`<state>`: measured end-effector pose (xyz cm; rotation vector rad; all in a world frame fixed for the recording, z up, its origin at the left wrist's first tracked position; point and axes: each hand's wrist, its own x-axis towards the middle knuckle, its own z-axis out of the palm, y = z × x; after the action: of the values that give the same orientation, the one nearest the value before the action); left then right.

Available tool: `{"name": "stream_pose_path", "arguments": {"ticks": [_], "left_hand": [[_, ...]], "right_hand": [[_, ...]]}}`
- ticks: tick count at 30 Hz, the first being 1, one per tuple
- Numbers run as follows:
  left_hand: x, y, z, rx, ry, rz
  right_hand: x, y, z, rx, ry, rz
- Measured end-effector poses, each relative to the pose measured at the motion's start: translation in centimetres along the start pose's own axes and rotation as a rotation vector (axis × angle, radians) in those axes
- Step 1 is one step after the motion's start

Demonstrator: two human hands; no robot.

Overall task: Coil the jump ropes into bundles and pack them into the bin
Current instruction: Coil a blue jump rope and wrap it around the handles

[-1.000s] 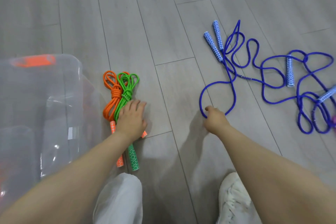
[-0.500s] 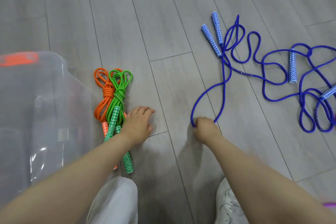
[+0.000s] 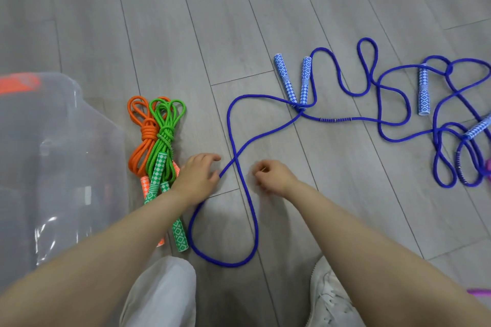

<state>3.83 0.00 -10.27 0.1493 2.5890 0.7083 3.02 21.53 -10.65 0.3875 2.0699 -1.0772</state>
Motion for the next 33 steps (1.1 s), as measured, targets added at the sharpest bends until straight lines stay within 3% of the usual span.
{"name": "stream_pose_path", "arguments": {"ticks": [3,10,12,17,20,25,33], "left_hand": [[-0.1,0.2,0.1,-0.018,-0.076,-0.009],[-0.4,0.6,0.2,-0.100,-0.280,-0.029],[-0.4,0.5,0.3,-0.130,-0.290,-0.034],[-0.5,-0.1,0.2,-0.160,-0.260,-0.054],[-0.6,-0.1,-0.1,-0.132,-0.269,-0.055],[-1.3,0.9,-1.6,-0.067,-0.297,-0.018],[-4.4,4.2,-7.9,0.002,-0.268,0.024]], "right_hand": [[0.8,0.8,-1.6,-0.180,0.145,-0.047],[3.5,-2.0,-4.9,-0.263,0.227,-0.040],[4.8,-3.0,-6.2,-0.303,0.196,0.015],[4.0,-3.3,-6.5,-0.762,0.040,0.079],[2.4,-1.8,-5.1,-0.853,-0.017,0.087],[0.0,1.2,-3.3,-0.651,0.185,0.236],[-6.6,-3.9,-8.0,-0.392,0.446,0.113]]}}
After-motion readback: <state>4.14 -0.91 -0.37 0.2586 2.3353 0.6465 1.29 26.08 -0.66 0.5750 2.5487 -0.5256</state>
